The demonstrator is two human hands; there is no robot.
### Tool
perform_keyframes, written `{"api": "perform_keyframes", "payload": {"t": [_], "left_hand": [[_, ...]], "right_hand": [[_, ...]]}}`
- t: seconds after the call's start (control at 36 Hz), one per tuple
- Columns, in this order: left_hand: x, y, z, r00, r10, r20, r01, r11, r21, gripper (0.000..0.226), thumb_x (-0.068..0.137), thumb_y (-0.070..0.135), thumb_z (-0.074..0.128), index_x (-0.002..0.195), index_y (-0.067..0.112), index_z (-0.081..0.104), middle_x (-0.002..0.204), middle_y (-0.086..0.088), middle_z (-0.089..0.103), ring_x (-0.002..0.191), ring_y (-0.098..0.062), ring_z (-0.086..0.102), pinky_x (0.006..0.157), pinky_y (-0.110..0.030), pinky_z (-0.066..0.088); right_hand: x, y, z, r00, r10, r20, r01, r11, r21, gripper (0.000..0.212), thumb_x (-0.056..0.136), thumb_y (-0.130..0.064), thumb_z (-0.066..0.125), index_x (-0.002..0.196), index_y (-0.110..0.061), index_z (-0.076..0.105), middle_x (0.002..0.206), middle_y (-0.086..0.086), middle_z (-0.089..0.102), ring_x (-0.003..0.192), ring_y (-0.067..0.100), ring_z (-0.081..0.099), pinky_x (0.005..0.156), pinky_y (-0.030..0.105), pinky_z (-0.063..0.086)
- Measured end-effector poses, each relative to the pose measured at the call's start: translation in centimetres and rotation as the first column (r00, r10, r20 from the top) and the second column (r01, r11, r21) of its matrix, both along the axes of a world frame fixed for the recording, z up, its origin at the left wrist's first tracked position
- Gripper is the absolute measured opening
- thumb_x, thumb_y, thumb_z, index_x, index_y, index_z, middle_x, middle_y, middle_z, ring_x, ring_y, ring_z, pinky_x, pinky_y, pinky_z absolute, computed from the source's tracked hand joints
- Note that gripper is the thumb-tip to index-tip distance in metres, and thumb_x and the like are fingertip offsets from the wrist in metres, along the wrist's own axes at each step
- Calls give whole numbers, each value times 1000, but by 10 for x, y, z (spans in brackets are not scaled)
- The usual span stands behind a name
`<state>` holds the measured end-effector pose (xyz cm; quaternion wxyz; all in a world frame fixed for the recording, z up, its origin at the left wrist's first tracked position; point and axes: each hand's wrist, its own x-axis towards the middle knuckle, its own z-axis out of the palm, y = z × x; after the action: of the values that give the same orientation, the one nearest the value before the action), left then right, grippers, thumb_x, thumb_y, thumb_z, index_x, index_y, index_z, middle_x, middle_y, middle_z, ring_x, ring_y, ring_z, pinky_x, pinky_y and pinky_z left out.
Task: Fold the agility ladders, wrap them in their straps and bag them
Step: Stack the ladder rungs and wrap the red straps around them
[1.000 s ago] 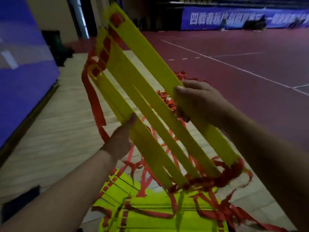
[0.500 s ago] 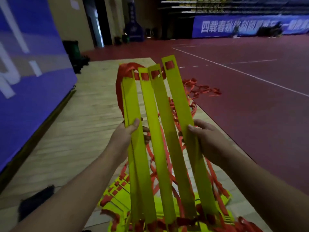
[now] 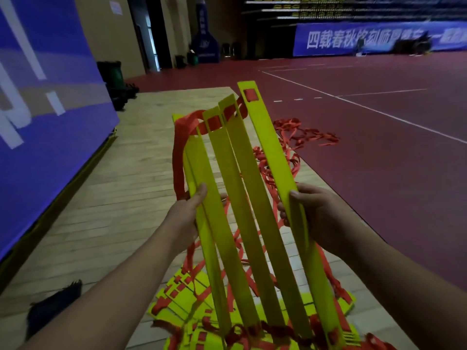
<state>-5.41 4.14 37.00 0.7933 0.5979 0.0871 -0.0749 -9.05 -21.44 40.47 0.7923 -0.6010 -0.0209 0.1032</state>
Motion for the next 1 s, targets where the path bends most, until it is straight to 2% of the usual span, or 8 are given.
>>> {"api": "perform_keyframes", "payload": {"t": [0.11, 0.25, 0.42, 0.64, 0.72, 0.81, 0.89, 1.0], "left_hand": [[1, -6, 3, 999, 29, 14, -28, 998, -54, 38, 98, 39, 54, 121, 11, 64, 108, -12, 75, 95, -29, 74, 77, -46, 58], [-4, -20, 5, 998, 58, -1, -56, 961, -271, 43, 100, 33, 50, 138, 12, 56, 123, -18, 68, 113, -38, 66, 94, -58, 51], [-12, -34, 13, 997, 66, 28, -43, 866, -498, 46, 101, 38, 44, 129, 5, 60, 124, -23, 67, 112, -41, 65, 91, -56, 49], [-13, -37, 15, 992, 130, 3, -119, 917, -381, 45, 104, 43, 40, 121, 10, 65, 108, -17, 72, 104, -34, 68, 93, -56, 50], [-13, -37, 14, 997, 70, 27, -57, 943, -327, 63, 91, 60, 56, 137, 17, 57, 121, -15, 70, 111, -36, 67, 98, -60, 49], [-15, -38, 14, 999, 4, 37, 5, 973, -233, 80, 73, 59, 74, 140, 21, 54, 130, -15, 65, 113, -39, 66, 98, -63, 49], [-15, -40, 15, 998, -4, 59, 17, 976, -215, 54, 83, 42, 70, 129, 15, 64, 121, -15, 71, 108, -39, 68, 95, -61, 52], [-17, -46, 17, 995, 95, 3, -91, 961, -260, 30, 100, 34, 53, 106, 11, 71, 104, -16, 75, 98, -36, 72, 81, -51, 57]], "right_hand": [[0, 3, 2, 999, -15, -47, 17, 999, 51, 20, 100, -5, 46, 110, 1, 62, 80, 16, 71, 68, 23, 68, 65, 33, 54], [-1, 11, -4, 999, -34, -24, 34, 999, 0, 18, 97, -12, 58, 108, 1, 64, 78, 12, 71, 67, 20, 69, 59, 28, 57], [-4, 25, -16, 992, 41, 118, 14, 904, -427, 29, 85, -30, 78, 106, -10, 72, 95, 11, 76, 83, 21, 73, 66, 30, 54], [-10, 38, -19, 974, 97, 203, 39, 817, -576, 14, 93, -32, 70, 94, -19, 69, 84, -2, 72, 75, 6, 66, 65, 21, 46], [-11, 40, -20, 972, 83, 220, 50, 841, -539, 14, 96, -32, 67, 88, -21, 65, 70, -12, 65, 65, -1, 60, 61, 15, 44], [-11, 42, -20, 968, 79, 240, 62, 846, -529, 17, 97, -35, 65, 97, -18, 64, 79, -4, 67, 75, 10, 63, 69, 29, 52], [-12, 44, -20, 958, 105, 265, 58, 839, -541, 26, 97, -37, 65, 108, -14, 64, 98, 12, 70, 92, 25, 68, 86, 46, 54], [-14, 49, -23, 954, 181, 237, -26, 841, -541, 19, 97, -31, 66, 110, -18, 63, 93, -3, 73, 85, 9, 71, 73, 27, 56]]}}
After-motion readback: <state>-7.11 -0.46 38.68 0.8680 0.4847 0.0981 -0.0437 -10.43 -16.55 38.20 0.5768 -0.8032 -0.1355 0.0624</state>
